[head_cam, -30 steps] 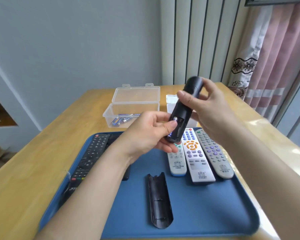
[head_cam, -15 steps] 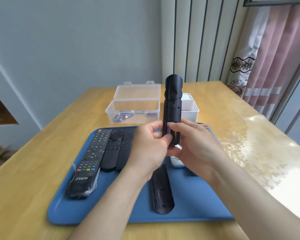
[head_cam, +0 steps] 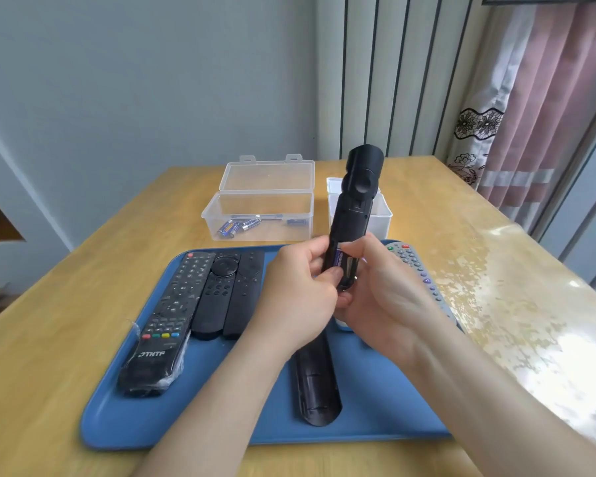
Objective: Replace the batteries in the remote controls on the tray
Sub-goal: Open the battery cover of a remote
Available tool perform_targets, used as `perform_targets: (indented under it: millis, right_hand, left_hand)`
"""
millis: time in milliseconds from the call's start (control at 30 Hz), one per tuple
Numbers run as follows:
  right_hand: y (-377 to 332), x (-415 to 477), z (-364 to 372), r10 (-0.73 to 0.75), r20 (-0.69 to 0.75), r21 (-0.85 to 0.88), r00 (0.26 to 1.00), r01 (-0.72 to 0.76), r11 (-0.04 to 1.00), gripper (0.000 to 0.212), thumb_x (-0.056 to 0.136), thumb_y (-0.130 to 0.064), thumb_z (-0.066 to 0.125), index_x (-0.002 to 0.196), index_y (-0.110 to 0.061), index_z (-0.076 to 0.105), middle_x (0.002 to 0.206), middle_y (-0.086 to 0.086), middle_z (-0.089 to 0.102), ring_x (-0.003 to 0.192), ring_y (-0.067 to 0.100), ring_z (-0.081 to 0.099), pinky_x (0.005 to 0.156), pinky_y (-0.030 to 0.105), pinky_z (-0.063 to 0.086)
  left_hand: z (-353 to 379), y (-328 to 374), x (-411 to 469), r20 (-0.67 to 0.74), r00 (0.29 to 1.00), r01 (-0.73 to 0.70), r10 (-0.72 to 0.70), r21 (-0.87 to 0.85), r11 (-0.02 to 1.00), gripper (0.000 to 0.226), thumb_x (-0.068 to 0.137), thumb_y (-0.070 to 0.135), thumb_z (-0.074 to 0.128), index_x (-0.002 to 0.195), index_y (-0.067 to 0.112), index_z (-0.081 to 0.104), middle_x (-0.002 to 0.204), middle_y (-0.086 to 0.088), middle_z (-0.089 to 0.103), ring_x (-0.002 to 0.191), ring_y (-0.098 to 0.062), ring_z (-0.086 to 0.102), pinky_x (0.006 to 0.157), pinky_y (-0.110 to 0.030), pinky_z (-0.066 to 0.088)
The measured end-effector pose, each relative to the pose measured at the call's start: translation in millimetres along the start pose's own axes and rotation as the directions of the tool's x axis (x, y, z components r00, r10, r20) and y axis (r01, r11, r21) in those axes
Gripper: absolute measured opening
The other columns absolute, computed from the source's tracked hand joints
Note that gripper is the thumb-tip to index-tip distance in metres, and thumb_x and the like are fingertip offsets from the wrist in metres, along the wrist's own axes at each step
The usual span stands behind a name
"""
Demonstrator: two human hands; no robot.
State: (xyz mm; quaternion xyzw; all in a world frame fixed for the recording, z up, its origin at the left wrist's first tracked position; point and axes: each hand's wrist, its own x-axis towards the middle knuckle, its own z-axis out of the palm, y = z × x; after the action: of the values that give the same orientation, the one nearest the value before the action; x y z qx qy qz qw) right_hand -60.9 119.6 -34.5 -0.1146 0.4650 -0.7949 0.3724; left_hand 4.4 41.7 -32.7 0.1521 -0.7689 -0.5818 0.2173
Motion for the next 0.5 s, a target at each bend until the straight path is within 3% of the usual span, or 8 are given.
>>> perform_targets:
  millis: [100, 167, 267, 367, 400, 500]
  right_hand:
    - [0.1, -0.5, 0.1, -0.023, -0.031, 0.001, 0.999, 0.023, 1.0, 0.025, 0.085, -0.001, 0.039, 0.099, -0.016, 0.055, 0.091, 0.013, 0.054, 0.061, 0.018, 0.052, 0.051, 0.026, 0.027]
    - [-1.4, -2.5, 1.8, -0.056, -0.033, -0.009, 0.998, 0.055, 0.998, 0.029, 0.084, 0.005, 0.037, 0.092, -0.016, 0.056, 0.086, 0.012, 0.058, 0.064, 0.02, 0.055, 0.051, 0.024, 0.031]
    - [-7.0, -5.2, 2.7, -0.095, 0.037, -0.067, 0.995, 0.097, 0.993, 0.023, 0.092, 0.001, 0.04, 0.089, -0.015, 0.057, 0.088, 0.015, 0.053, 0.064, 0.021, 0.053, 0.047, 0.025, 0.034]
    - [-12.0, -8.2, -1.1, -0.093, 0.095, -0.108, 0.991, 0.103, 0.989, 0.021, 0.101, -0.01, 0.045, 0.107, -0.01, 0.065, 0.093, 0.015, 0.063, 0.064, 0.021, 0.061, 0.053, 0.029, 0.048]
    - [-12.6, -9.1, -3.2, -0.096, 0.102, -0.134, 0.99, 0.109, 0.985, 0.023, 0.102, -0.011, 0.045, 0.112, -0.01, 0.066, 0.095, 0.013, 0.067, 0.071, 0.023, 0.064, 0.06, 0.034, 0.056]
    - [-14.4, -9.0, -9.4, -0.134, 0.094, -0.238, 0.986, 0.153, 0.959, 0.025, 0.102, -0.01, 0.046, 0.116, -0.014, 0.066, 0.104, 0.014, 0.069, 0.087, 0.023, 0.068, 0.081, 0.045, 0.06]
  left_hand:
    - [2.0, -0.9, -0.3, 0.016, 1.0, -0.023, 0.023, 0.039, 0.999, 0.05, 0.094, -0.005, 0.048, 0.098, 0.041, 0.066, 0.095, 0.011, 0.074, 0.086, -0.011, 0.07, 0.073, -0.029, 0.06]
    - [1.6, -0.2, 0.1, 0.023, 0.999, -0.034, 0.033, 0.047, 0.998, 0.047, 0.095, -0.005, 0.046, 0.107, 0.034, 0.067, 0.099, 0.009, 0.074, 0.092, -0.01, 0.07, 0.073, -0.026, 0.059]
    - [-1.4, 3.2, 0.4, 0.0, 1.0, -0.011, 0.011, -0.077, 0.997, 0.037, 0.097, -0.005, 0.045, 0.113, 0.021, 0.066, 0.092, 0.0, 0.074, 0.077, -0.015, 0.071, 0.067, -0.023, 0.057]
    - [-7.4, 8.4, -0.9, 0.01, 0.999, 0.043, -0.042, -0.213, 0.976, 0.023, 0.097, 0.002, 0.051, 0.11, 0.017, 0.063, 0.082, -0.005, 0.073, 0.065, -0.017, 0.07, 0.061, -0.025, 0.057]
    - [-8.8, 7.2, -0.9, -0.006, 0.999, 0.043, -0.045, -0.184, 0.982, 0.019, 0.097, 0.006, 0.054, 0.108, 0.018, 0.062, 0.082, -0.003, 0.074, 0.066, -0.015, 0.069, 0.06, -0.025, 0.056]
    - [-13.9, -1.8, 1.7, -0.166, 0.978, -0.075, 0.124, 0.275, 0.958, 0.023, 0.091, 0.022, 0.063, 0.112, 0.032, 0.06, 0.094, 0.012, 0.068, 0.081, -0.002, 0.061, 0.074, -0.023, 0.049]
